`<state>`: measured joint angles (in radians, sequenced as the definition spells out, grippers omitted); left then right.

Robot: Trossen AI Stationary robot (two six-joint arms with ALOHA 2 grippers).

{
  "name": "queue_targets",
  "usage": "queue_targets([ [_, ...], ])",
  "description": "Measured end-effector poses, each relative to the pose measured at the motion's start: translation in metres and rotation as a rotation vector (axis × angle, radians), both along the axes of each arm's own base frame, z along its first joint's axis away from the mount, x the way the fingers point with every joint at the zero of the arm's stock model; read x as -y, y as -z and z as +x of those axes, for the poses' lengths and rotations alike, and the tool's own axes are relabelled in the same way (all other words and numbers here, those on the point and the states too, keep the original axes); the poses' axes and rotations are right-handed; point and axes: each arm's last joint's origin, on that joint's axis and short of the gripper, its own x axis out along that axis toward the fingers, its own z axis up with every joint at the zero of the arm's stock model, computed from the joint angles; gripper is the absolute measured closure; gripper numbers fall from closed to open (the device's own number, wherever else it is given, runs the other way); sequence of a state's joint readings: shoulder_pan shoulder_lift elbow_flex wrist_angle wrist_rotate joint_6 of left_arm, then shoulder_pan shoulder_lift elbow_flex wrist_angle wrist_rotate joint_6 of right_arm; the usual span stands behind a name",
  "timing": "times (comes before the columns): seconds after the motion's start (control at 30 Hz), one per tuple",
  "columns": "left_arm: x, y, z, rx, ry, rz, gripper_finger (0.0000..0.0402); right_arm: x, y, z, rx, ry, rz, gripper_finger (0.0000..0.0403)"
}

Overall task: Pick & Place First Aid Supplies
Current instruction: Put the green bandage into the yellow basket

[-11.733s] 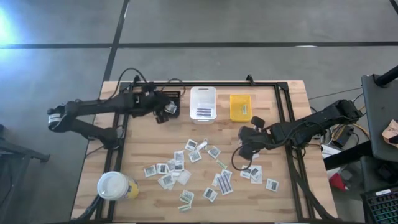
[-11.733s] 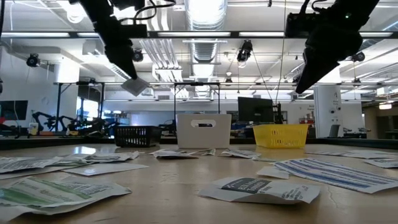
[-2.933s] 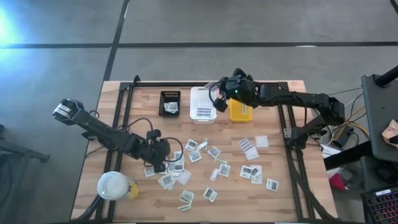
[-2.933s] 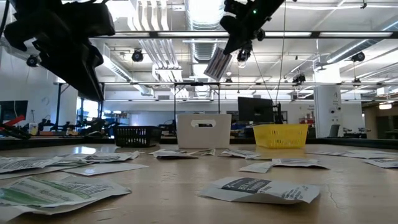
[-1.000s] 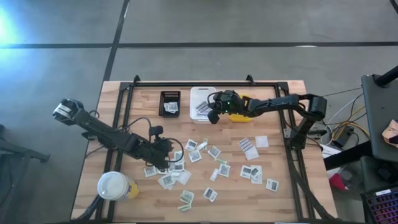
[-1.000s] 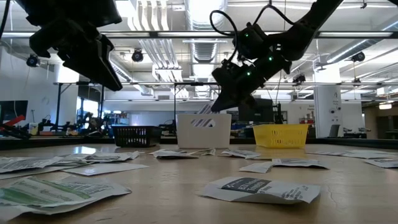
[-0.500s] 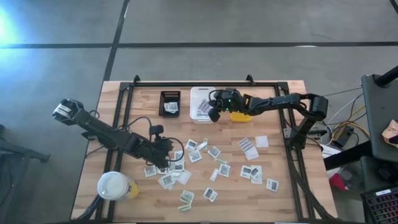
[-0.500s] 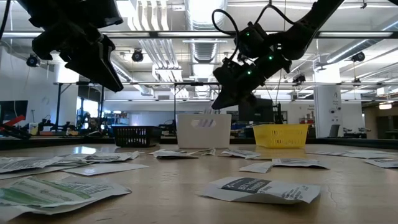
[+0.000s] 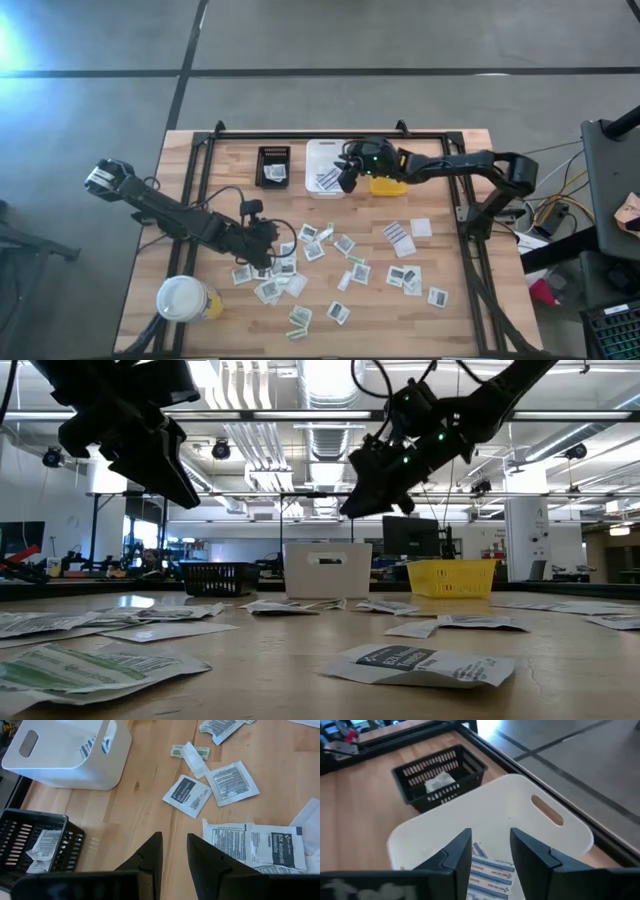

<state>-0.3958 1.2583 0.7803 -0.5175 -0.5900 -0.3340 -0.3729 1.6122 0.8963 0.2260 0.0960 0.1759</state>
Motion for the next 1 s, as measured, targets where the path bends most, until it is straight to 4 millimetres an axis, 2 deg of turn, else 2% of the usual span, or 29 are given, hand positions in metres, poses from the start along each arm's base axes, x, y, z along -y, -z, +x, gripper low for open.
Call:
queue_targets([
  [0.27,-0.002,0.000,0.001,0.027,-0.060,-0.049,0.0317,-0.025,-0.034,-0.021,-0.026,-0.048,0.013,0.0284],
  [0.47,-0.004,-0.002,0.002,0.057,-0.127,-0.117,0.0282,-0.059,-0.047,-0.025,-0.030,-0.143,0.015,0.0299],
  [0.63,0.002,-0.013,0.007,0.052,-0.068,-0.247,0.0255,-0.088,-0.052,-0.024,-0.009,-0.217,0.044,0.0310],
  [0.8,0.007,-0.020,0.012,0.068,-0.006,-0.364,0.0254,-0.116,-0.051,-0.021,-0.001,-0.289,0.085,0.0322],
  [1.0,0.016,-0.018,0.014,0.060,0.025,-0.468,0.0255,-0.144,-0.046,-0.025,-0.044,-0.310,0.140,0.0339],
])
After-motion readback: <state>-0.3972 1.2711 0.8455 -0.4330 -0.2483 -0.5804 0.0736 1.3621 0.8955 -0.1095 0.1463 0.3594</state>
